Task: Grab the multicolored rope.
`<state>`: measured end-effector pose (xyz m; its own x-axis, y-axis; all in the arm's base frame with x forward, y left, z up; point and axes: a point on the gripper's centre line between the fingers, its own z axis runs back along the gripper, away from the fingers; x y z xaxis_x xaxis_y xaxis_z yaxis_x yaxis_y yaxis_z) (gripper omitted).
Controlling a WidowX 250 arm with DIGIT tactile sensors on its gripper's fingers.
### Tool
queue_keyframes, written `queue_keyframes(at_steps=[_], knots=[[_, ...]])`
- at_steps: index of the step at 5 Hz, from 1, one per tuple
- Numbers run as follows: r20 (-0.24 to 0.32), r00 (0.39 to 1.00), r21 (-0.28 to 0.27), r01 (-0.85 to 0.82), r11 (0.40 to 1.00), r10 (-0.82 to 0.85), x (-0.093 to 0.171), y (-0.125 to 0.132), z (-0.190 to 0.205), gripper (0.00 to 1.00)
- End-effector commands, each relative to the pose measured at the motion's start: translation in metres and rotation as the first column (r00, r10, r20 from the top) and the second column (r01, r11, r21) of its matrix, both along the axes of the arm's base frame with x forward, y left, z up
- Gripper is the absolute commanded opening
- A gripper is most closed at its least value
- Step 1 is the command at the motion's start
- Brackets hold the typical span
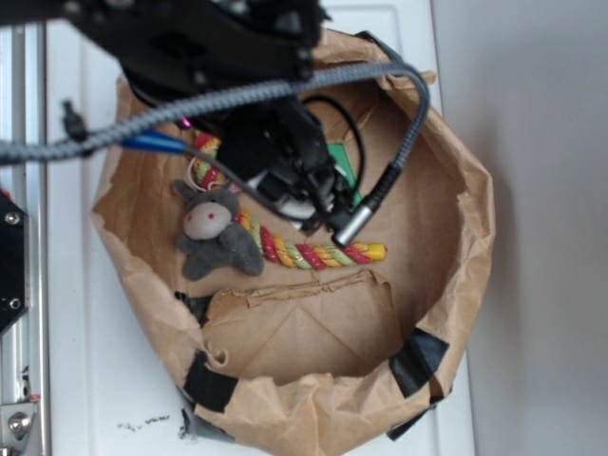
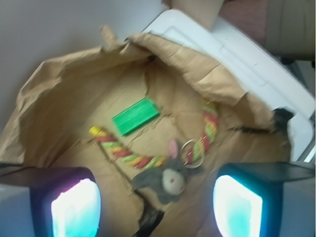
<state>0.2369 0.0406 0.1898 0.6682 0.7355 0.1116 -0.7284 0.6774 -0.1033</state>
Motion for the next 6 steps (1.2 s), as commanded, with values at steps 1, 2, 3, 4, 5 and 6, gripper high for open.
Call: queue_keyframes(at_steps=[1, 2, 3, 4, 5, 6], knots=[[0.032, 0.999, 0.005, 0.0, 1.0, 0.0, -0.001, 0.01, 0.009, 1.0], [0.023, 0.999, 0.025, -0.029, 0.999, 0.028, 0.015, 0.011, -0.03, 1.0], [-0.019, 0.995, 0.091, -0.092, 0.992, 0.094, 0.034, 0.011, -0.078, 1.0], [-0.014, 0.986, 0.111, -0.165, 0.98, 0.168, 0.047, 0.02, -0.108, 1.0], [-0.018, 0.988, 0.087, -0.154, 0.984, 0.156, 0.042, 0.034, -0.108, 1.0], [0.01, 0.989, 0.09, -0.148, 0.985, 0.147, 0.027, 0.053, -0.106, 1.0]])
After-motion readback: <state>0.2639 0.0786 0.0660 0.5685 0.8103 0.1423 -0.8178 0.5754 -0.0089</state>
